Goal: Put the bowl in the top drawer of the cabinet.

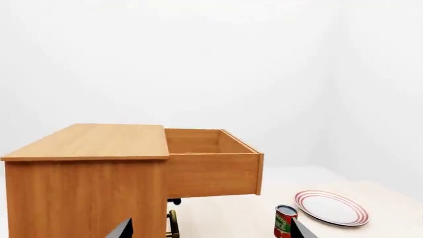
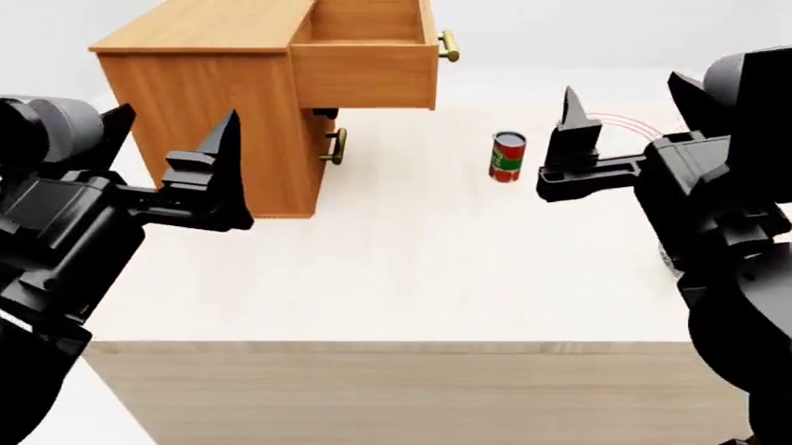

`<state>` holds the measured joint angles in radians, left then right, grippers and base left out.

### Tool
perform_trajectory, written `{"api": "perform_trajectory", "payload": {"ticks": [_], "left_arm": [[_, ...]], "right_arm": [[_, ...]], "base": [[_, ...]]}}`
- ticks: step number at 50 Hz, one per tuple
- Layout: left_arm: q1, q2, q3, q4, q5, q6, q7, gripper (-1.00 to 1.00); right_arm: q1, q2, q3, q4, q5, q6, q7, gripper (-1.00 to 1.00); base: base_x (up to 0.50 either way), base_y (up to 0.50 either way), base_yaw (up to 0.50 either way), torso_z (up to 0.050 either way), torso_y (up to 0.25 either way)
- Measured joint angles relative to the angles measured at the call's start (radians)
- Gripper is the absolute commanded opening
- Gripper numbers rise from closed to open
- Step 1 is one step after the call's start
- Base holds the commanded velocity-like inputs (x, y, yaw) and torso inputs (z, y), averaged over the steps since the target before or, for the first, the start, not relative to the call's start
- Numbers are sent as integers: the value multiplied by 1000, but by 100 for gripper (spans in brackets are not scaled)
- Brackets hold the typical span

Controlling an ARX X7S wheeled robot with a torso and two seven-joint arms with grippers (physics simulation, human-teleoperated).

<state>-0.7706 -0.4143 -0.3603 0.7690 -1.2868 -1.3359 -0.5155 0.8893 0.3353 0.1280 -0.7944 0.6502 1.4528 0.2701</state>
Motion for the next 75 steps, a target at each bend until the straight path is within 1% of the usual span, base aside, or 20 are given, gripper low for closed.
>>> {"api": "perform_trajectory", "payload": {"ticks": [6,11,17,27,39,49,61,75], "left_arm": [[-126,-84,-8,-47,-251,-29,-172,100],[-206,-145,1,-77,-399,-28,-272,100],[-272,-204,13,-101,-522,-13,-354,100],[-365,-294,56,-132,-672,35,-455,100],[-461,-378,115,-155,-791,90,-528,100],[-536,-436,162,-161,-869,134,-572,100],[-571,-463,188,-160,-906,164,-592,100],[-568,-472,189,-157,-913,179,-592,100]], "right_arm": [[102,45,9,48,105,34,49,100],[166,84,-19,114,133,9,51,100],[231,120,-71,224,123,-57,26,100],[340,147,-194,451,54,-182,-49,100],[494,125,-360,771,-57,-346,-164,100],[558,97,-445,985,-124,-445,-225,100],[588,62,-520,1203,-191,-547,-274,100],[609,35,-564,1346,-231,-610,-300,100]], "base": [[193,0,0,0,0],[200,0,0,0,0],[202,0,0,0,0],[203,0,0,0,0],[204,0,0,0,0],[203,0,0,0,0],[204,0,0,0,0],[203,0,0,0,0]]}}
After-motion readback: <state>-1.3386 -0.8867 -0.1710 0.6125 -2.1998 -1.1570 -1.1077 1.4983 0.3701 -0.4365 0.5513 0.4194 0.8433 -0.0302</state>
